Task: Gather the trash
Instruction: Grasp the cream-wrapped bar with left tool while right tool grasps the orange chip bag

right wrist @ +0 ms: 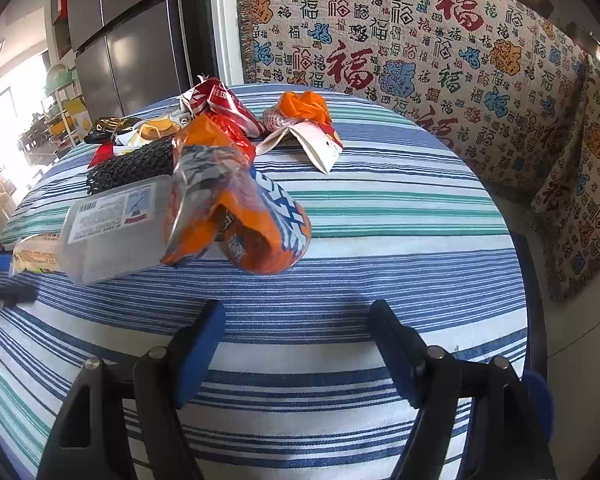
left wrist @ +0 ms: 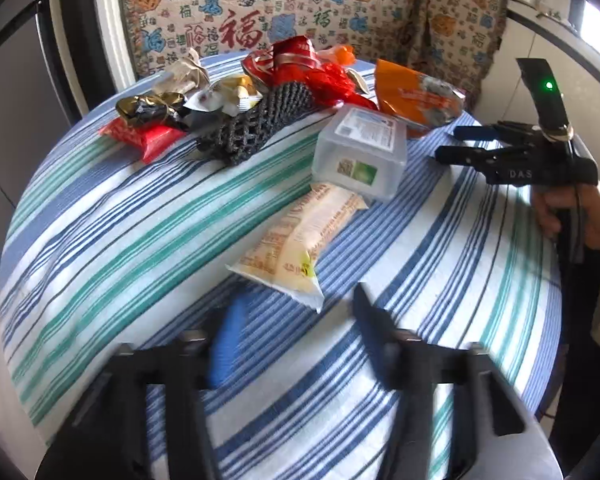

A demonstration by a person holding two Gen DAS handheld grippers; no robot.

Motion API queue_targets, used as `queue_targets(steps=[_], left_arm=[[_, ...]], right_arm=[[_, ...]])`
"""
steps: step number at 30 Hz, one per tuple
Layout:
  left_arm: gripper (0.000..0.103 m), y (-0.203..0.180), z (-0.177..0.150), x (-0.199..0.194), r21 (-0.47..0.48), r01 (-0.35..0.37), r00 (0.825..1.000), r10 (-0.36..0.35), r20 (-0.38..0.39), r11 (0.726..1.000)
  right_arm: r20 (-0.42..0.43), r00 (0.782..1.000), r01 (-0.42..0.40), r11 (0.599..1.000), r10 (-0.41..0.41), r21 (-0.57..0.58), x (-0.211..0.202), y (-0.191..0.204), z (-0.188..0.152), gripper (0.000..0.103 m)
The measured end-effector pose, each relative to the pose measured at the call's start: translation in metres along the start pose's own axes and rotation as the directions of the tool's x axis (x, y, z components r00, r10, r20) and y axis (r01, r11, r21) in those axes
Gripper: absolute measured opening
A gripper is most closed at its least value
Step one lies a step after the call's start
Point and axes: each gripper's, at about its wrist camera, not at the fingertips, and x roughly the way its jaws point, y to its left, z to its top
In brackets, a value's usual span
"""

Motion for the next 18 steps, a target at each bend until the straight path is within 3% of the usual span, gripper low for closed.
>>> queue_targets(steps=[1,4,10,12,13,14,16,18], left_arm=[[0.08,0.0,0.002,-0.001,-0.001,-0.02,1.0,0.02,0.014,1.0],[0.085,0.006,0.012,0.002,-0.013,-0.022,0.999,0.022,0.046,1.0],[0.083,-0.01,0.029,0.019,0.095,-0.029,0.998,0.024,0.058,0.995],[0.063,-0.011,0.029,0.023,0.085,-0.01,0.999,0.007,0.042,0.996],[0.042,-0.01,0.028,0.024,0.077,0.001,0.999,-0.003,0.033,0.997],[0.03,-0.008,0.027,0.023,0.064,0.004,0.999,-0.006,0.034,0.998],[0.02,-0.002,0.025,0.019,0.025,-0.003,0.999,0.002,0.038,1.0],[0.02,0.007,0.019,0.013,-0.051,-0.062,0.997,0.065,0.049,0.997]], right_arm=[[-0.001,1.0,-0.001,1.0,0.001,-0.001,0.0,0.0,0.0,0.078],[-0.003,1.0,0.001,1.0,-0.001,0.0,0.0,0.002,-0.001,0.078],[-0.026,0.999,-0.034,0.998,0.033,-0.05,0.003,0.004,0.004,0.082],[-0.036,0.998,-0.056,0.994,0.053,-0.095,0.006,0.002,0.009,0.081],[-0.027,0.998,-0.053,0.991,0.05,-0.12,0.007,0.003,0.012,0.081],[-0.015,0.999,-0.052,0.988,0.05,-0.143,0.008,0.004,0.015,0.081],[-0.007,0.997,-0.083,0.981,0.083,-0.174,0.011,0.008,0.022,0.081],[0.001,0.995,-0.098,0.977,0.1,-0.191,0.014,0.012,0.029,0.081]])
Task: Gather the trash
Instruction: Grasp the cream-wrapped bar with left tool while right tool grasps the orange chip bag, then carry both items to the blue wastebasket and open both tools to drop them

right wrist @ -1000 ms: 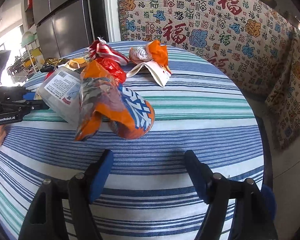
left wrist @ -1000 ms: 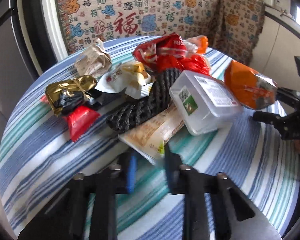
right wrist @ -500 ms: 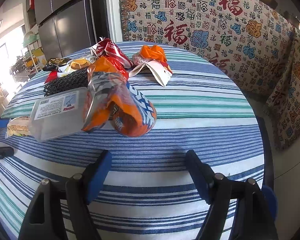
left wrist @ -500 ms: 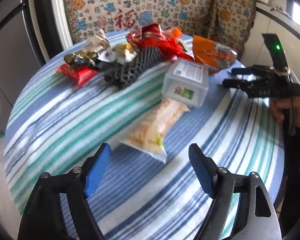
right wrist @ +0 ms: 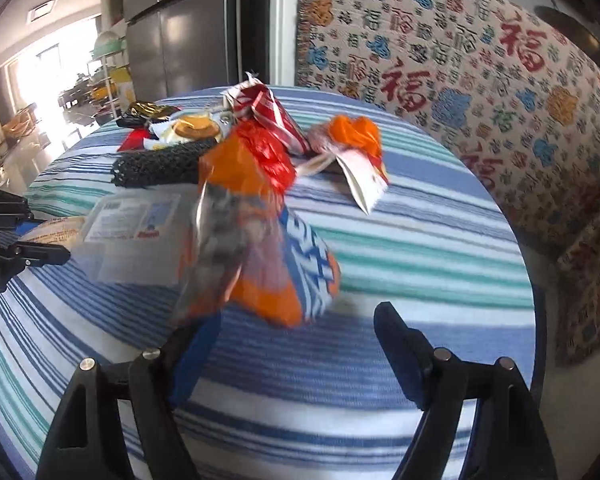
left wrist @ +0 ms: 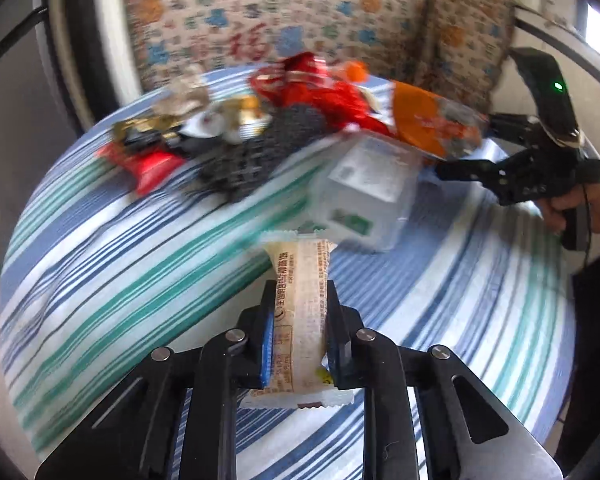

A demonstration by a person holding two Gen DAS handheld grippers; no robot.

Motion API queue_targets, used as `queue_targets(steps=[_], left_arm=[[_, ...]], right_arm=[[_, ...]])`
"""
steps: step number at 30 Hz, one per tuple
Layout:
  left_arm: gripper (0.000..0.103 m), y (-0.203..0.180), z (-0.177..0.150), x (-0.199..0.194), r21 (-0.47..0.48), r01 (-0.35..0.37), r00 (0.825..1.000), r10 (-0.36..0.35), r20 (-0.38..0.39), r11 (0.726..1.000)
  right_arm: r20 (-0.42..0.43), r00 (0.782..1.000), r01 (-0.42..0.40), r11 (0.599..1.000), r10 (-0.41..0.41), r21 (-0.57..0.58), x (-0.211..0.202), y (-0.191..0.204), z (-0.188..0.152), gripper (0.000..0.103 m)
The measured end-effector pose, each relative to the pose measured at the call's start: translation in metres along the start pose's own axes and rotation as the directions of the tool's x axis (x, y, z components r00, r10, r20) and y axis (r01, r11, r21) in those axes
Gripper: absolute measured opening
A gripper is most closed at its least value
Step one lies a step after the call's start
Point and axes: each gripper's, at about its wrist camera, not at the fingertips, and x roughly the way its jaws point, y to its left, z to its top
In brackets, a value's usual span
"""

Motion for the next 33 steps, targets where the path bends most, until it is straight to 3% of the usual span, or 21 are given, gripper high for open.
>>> queue_targets(steps=[3,4,5,6,7,9,13,14,15,16,17,18,27,33], left_arm=[[0.027,0.006,-0.008,-0.005,-0.049,-0.085,0.996,0.086,0.002,0.995],[0.047,0.005,-0.01,-0.005,-0.049,-0.096,0.995,0.096,0.0,0.994],[0.077,0.005,-0.011,-0.005,-0.052,-0.104,0.995,0.104,-0.006,0.993],[0.086,0.006,-0.013,-0.004,-0.057,-0.112,0.994,0.112,-0.009,0.992],[0.088,0.006,-0.013,-0.005,-0.059,-0.118,0.993,0.118,-0.004,0.991],[0.087,0.005,-0.013,-0.003,-0.054,-0.115,0.993,0.115,-0.012,0.992],[0.086,0.005,-0.012,-0.004,-0.051,-0.119,0.993,0.119,-0.01,0.992],[0.08,0.003,-0.012,-0.004,-0.047,-0.122,0.992,0.122,-0.009,0.991],[0.073,0.002,-0.011,-0.003,-0.039,-0.121,0.993,0.121,-0.005,0.992],[0.052,0.001,-0.01,-0.003,-0.043,-0.093,0.996,0.093,-0.005,0.995],[0.024,0.001,-0.01,-0.004,-0.054,-0.076,0.997,0.076,-0.001,0.996],[0.016,0.001,-0.009,-0.006,-0.058,-0.08,0.997,0.08,0.0,0.995],[0.015,0.015,-0.012,-0.013,-0.206,-0.041,0.998,0.05,0.038,0.978],[0.015,0.002,-0.017,-0.018,-0.248,-0.075,0.994,0.093,0.061,0.966]], right_arm=[[-0.015,0.998,-0.054,0.999,0.053,-0.001,0.01,0.003,0.009,0.078],[-0.049,0.997,-0.064,0.998,0.064,-0.002,0.017,0.004,0.011,0.076],[-0.044,0.997,-0.059,0.998,0.058,-0.003,0.017,0.006,0.011,0.072],[-0.047,0.997,-0.058,0.998,0.059,0.002,0.017,0.006,0.012,0.066],[-0.048,0.998,-0.051,0.999,0.051,0.01,0.017,0.006,0.014,0.063],[-0.045,0.998,-0.039,0.999,0.04,0.035,0.016,0.003,0.014,0.058],[-0.043,0.999,-0.022,0.999,0.024,0.04,0.014,0.003,0.013,0.058],[-0.04,0.999,-0.02,0.999,0.021,0.043,0.014,0.003,0.013,0.058],[-0.038,0.999,-0.015,0.999,0.017,0.048,0.014,0.003,0.013,0.057],[-0.034,0.999,-0.01,0.999,0.011,0.048,0.013,0.003,0.013,0.056],[-0.021,1.0,-0.006,0.999,0.007,0.047,0.011,0.004,0.013,0.056],[-0.01,1.0,-0.011,0.999,0.011,0.048,0.009,0.004,0.013,0.055],[0.002,0.999,-0.033,0.979,0.033,0.201,-0.023,-0.017,0.001,0.055],[0.023,1.0,-0.005,0.968,-0.001,0.251,-0.044,-0.023,-0.025,0.055]])
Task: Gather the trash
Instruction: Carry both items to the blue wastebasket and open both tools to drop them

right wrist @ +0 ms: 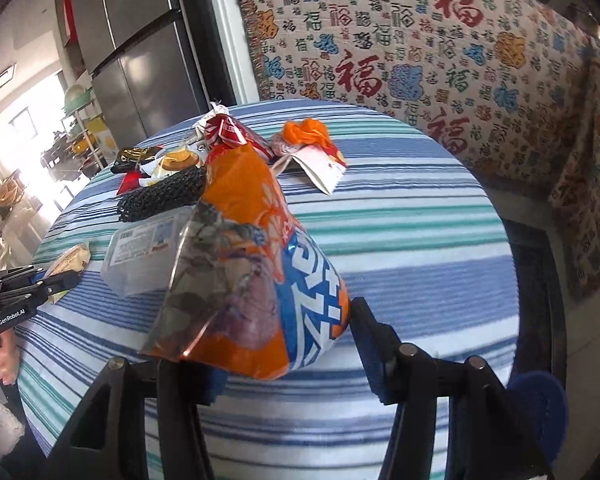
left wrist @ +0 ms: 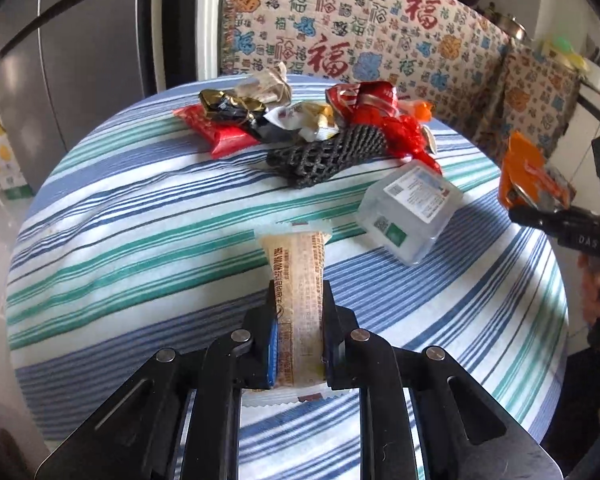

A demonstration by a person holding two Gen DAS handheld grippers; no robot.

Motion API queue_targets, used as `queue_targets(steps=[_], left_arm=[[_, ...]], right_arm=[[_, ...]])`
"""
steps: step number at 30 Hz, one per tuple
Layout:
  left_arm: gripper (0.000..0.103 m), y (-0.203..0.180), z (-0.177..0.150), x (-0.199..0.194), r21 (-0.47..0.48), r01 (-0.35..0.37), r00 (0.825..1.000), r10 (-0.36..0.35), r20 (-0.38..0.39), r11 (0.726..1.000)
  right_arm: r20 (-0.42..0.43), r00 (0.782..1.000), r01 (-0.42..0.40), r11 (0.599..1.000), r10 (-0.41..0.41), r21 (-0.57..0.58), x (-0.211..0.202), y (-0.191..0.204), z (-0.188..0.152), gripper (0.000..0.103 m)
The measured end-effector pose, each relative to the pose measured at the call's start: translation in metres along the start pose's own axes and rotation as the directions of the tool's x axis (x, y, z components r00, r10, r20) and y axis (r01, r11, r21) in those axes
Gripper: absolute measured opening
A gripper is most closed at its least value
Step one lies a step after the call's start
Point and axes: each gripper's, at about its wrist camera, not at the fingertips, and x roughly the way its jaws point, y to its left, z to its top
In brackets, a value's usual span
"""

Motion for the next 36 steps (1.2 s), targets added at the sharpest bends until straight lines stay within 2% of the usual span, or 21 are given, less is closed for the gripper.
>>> queue_targets(steps=[5,9,14,17,20,27,31,36], left_arm=[[0.015,-0.017,-0.002,-0.017,-0.011,-0.015,0.999,0.016,0.042,1.0],[0.015,-0.037,0.005,-0.03,-0.012,0.012,0.998,-0.011,0.069,1.0],[0.015,-0.09,0.022,-0.036,0.052,0.088,0.992,-0.092,0.081,0.995],[0.015,-0.134,0.034,-0.039,0.109,0.149,0.983,-0.159,0.091,0.983],[0.015,-0.188,0.043,-0.037,0.173,0.226,0.967,-0.243,0.084,0.959],[0.015,-0.301,0.05,-0.017,0.286,0.35,0.929,-0.37,0.015,0.892],[0.015,-0.366,0.048,0.007,0.323,0.404,0.909,-0.415,-0.039,0.856],[0.015,-0.415,0.043,0.038,0.33,0.449,0.89,-0.446,-0.09,0.83]], right_arm=[[0.025,0.999,0.026,0.999,-0.027,0.039,-0.019,-0.01,-0.01,0.055],[0.049,0.997,0.049,0.998,-0.052,0.045,-0.039,-0.021,-0.013,0.055],[0.078,0.993,0.082,0.992,-0.09,0.093,-0.073,-0.05,-0.018,0.055],[0.094,0.988,0.112,0.986,-0.124,0.122,-0.098,-0.074,-0.025,0.055],[0.09,0.981,0.158,0.975,-0.174,0.159,-0.121,-0.103,-0.039,0.055],[0.014,0.952,0.294,0.924,-0.306,0.243,-0.153,-0.175,-0.078,0.055],[-0.042,0.935,0.346,0.885,-0.351,0.311,-0.164,-0.22,-0.102,0.055],[-0.098,0.928,0.369,0.852,-0.359,0.371,-0.167,-0.272,-0.128,0.055]])
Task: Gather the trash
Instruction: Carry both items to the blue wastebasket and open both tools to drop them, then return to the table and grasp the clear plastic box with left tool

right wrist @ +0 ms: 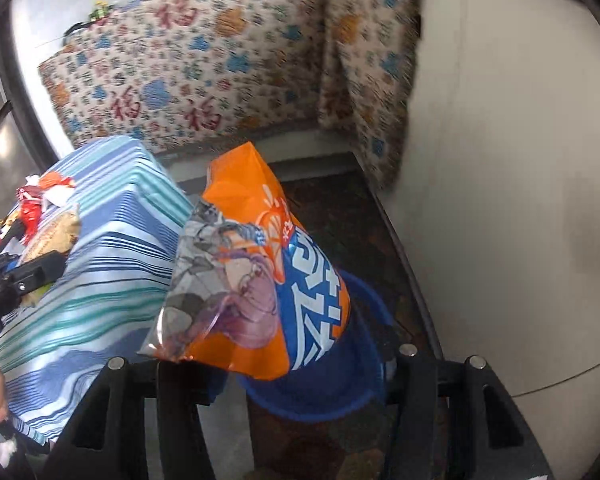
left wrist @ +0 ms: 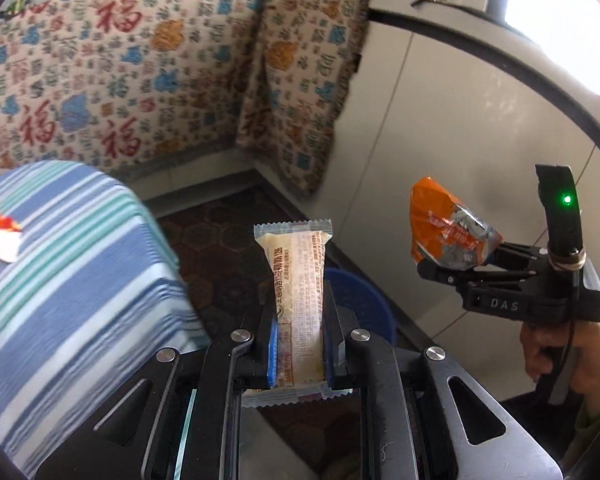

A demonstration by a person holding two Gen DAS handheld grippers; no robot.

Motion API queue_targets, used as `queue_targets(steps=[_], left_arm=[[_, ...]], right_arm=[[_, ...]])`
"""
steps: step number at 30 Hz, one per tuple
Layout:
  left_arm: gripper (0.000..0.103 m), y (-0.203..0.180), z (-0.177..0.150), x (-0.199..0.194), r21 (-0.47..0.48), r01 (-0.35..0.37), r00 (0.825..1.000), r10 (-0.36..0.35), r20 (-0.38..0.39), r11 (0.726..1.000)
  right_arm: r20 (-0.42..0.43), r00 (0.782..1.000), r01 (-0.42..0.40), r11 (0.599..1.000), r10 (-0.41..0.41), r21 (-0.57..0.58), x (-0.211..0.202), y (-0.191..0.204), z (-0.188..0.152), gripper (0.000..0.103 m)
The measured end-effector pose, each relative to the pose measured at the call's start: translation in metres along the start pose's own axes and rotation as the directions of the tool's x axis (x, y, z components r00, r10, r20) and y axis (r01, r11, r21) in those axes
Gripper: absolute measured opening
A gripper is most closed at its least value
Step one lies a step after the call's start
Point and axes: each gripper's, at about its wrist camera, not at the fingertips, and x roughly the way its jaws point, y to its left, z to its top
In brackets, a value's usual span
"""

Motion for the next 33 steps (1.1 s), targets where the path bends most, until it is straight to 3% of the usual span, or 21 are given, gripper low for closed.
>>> queue_targets(steps=[6,17,18,19,20,22,27,33], left_arm=[[0.016,-0.028,0.0,0.054,0.027,0.046,0.997,-0.044,-0.056,0.999],[0.017,-0.044,-0.006,0.111,0.042,0.064,0.987,-0.057,-0.15,0.997],[0.02,-0.045,-0.007,0.115,0.047,0.063,0.986,-0.055,-0.154,0.997],[0.032,-0.047,-0.007,0.121,0.057,0.063,0.986,-0.053,-0.159,0.996],[0.054,-0.049,-0.007,0.125,0.066,0.061,0.986,-0.05,-0.159,0.996],[0.077,-0.052,-0.008,0.131,0.087,0.039,0.991,-0.027,-0.134,0.995],[0.079,-0.047,-0.005,0.133,0.074,0.034,0.993,-0.025,-0.116,0.997],[0.079,-0.031,0.001,0.094,0.031,0.017,0.999,-0.015,-0.05,0.999]], right_arm=[[-0.044,0.999,-0.001,0.997,0.004,0.073,0.028,-0.046,-0.006,0.056],[-0.132,0.991,0.002,1.0,0.0,0.02,0.066,-0.063,-0.008,0.057],[-0.134,0.991,0.009,1.0,-0.007,0.014,0.07,-0.064,-0.009,0.058],[-0.136,0.991,0.014,1.0,-0.012,0.01,0.073,-0.064,-0.008,0.06],[-0.139,0.99,0.021,1.0,-0.02,0.006,0.076,-0.065,-0.009,0.064],[-0.147,0.989,0.02,1.0,-0.019,0.005,0.079,-0.066,-0.011,0.066],[-0.125,0.992,0.035,0.999,-0.034,0.002,0.073,-0.066,-0.007,0.066],[0.013,1.0,0.021,0.999,-0.021,0.024,0.039,-0.058,0.007,0.066]])
